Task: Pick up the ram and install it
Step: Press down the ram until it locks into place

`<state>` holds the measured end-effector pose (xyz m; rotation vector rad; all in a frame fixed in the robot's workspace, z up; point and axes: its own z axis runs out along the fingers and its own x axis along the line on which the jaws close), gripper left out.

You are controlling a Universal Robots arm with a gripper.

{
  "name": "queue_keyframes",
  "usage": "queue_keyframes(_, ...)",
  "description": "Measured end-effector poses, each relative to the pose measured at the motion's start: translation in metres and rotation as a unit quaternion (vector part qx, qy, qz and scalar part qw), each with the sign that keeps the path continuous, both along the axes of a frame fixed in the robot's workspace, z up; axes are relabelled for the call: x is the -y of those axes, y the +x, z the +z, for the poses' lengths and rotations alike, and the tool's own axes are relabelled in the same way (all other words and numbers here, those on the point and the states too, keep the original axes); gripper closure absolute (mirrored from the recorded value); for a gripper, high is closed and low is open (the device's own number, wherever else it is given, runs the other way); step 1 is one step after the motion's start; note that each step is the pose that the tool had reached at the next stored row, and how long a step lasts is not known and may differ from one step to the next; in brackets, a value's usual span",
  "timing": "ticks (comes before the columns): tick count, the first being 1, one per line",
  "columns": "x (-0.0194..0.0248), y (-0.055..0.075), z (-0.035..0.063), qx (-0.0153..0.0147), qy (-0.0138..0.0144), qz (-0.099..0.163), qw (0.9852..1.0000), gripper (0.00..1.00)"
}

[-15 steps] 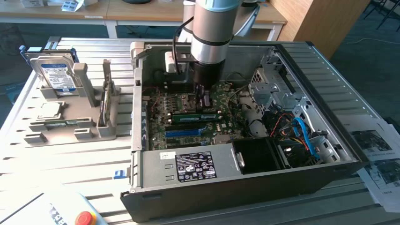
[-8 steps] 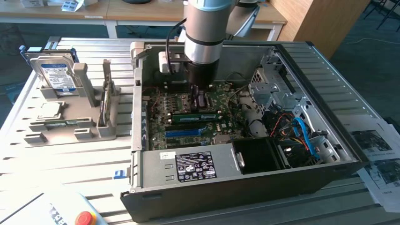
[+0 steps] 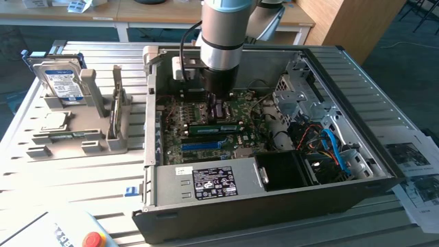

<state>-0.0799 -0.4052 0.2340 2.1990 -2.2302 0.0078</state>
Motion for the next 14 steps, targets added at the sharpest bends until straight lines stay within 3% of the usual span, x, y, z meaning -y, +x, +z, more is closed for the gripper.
queue_keyframes(14,0.0008,-0.0024,0.0000,0.0000,0.0000,0.000,1.0000,0.90)
